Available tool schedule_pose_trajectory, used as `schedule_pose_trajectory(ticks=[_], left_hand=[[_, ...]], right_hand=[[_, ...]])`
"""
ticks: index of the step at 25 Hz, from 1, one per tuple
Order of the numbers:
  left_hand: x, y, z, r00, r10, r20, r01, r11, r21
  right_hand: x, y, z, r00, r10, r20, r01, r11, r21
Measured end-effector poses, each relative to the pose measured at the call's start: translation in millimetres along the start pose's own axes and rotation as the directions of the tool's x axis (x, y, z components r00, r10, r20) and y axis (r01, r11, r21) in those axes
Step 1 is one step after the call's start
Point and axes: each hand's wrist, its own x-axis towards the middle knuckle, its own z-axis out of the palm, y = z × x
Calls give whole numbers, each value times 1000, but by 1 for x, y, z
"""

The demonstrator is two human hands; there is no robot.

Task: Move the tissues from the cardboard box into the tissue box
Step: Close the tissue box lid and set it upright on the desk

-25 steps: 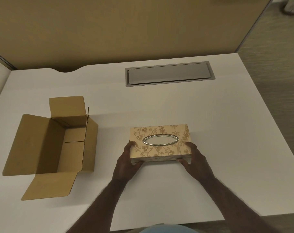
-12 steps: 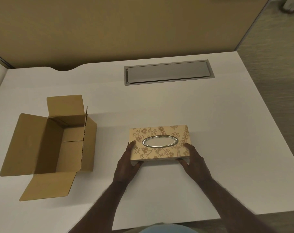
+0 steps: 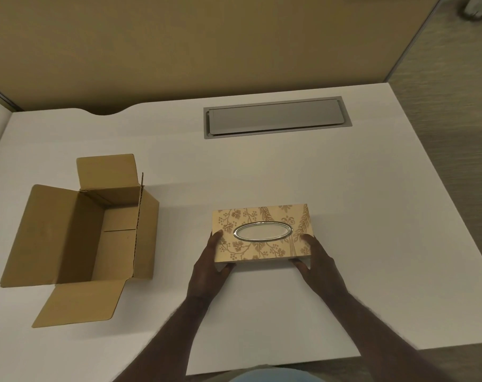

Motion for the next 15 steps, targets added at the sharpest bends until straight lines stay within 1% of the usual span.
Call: schedule_pose_trajectory(ticks=[4,8,9,11,12,14,15], left_hand=[[1,-1,0,1000,7,10,-7,1000,-17],[0,0,-5,995,103,11,-103,994,44],[-2,2,-8,989,147,8,-147,988,48],[-1,9,-14,978,209,-9,-209,978,20],[1,17,-20,976,218,-17,-218,976,-12],[12,32,-30,972,227,-55,-227,974,2],[19,35,-32,964,258,-66,-256,966,34]], right_hand=[[0,0,-1,1000,2,7,-2,1000,11],[-4,-1,-6,1000,-16,13,16,1000,27],[-5,-2,-7,999,-33,-16,33,999,25],[-2,-4,-12,994,-87,-67,85,996,-30],[3,-9,-17,989,-115,-92,108,991,-83],[20,-21,-27,971,-194,-140,166,968,-189],[29,-22,-28,954,-253,-160,210,947,-243]])
